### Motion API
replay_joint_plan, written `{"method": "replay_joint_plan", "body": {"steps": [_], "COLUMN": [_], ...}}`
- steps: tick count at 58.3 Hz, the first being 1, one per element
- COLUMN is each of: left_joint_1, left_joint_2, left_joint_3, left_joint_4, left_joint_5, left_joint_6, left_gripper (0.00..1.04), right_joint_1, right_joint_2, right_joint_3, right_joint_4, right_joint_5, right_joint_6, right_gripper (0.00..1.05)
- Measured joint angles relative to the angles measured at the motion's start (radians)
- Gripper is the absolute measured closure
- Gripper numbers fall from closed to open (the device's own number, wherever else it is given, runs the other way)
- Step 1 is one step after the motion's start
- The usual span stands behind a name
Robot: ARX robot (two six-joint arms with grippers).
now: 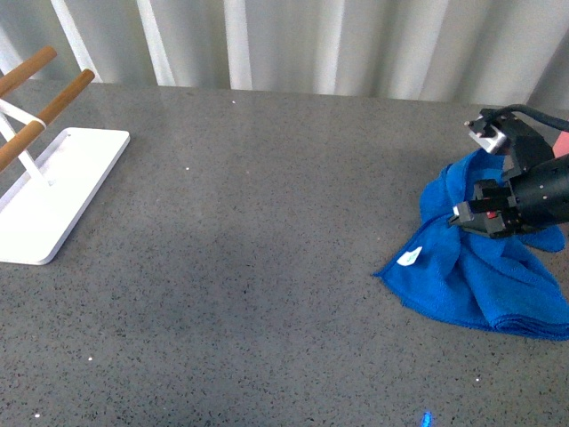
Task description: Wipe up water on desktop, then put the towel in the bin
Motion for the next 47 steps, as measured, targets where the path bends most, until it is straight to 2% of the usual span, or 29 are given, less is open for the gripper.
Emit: {"method": "replay_joint_plan", "body": {"steps": [11, 17, 36, 43, 47], "left_joint_1": [0.0, 0.0, 0.0, 0.0, 0.0], "left_joint_2": [0.0, 0.0, 0.0, 0.0, 0.0], "left_joint_3": [0.0, 0.0, 0.0, 0.0, 0.0], "left_joint_4": [0.0, 0.0, 0.0, 0.0, 0.0], "left_joint_5": [0.0, 0.0, 0.0, 0.0, 0.0], "left_joint_6": [0.0, 0.0, 0.0, 0.0, 0.0], "left_gripper": [0.07, 0.07, 0.07, 0.07, 0.07], "right_joint_1": [-0.047, -0.045, 0.067, 0.114, 0.152], "right_joint_2": [0.04, 0.096, 0.325, 0.388, 0.406], "right_joint_3": [0.066, 0.175, 0.63, 0.753, 0.784], "right_joint_4": [-0.025, -0.073, -0.208, -0.241, -0.239], "right_joint_5": [0.046, 0.09, 0.173, 0.169, 0.133], "right_joint_6": [-0.032, -0.055, -0.054, -0.043, -0.021], "right_gripper": [1.0, 1.0, 1.0, 1.0, 1.0]}}
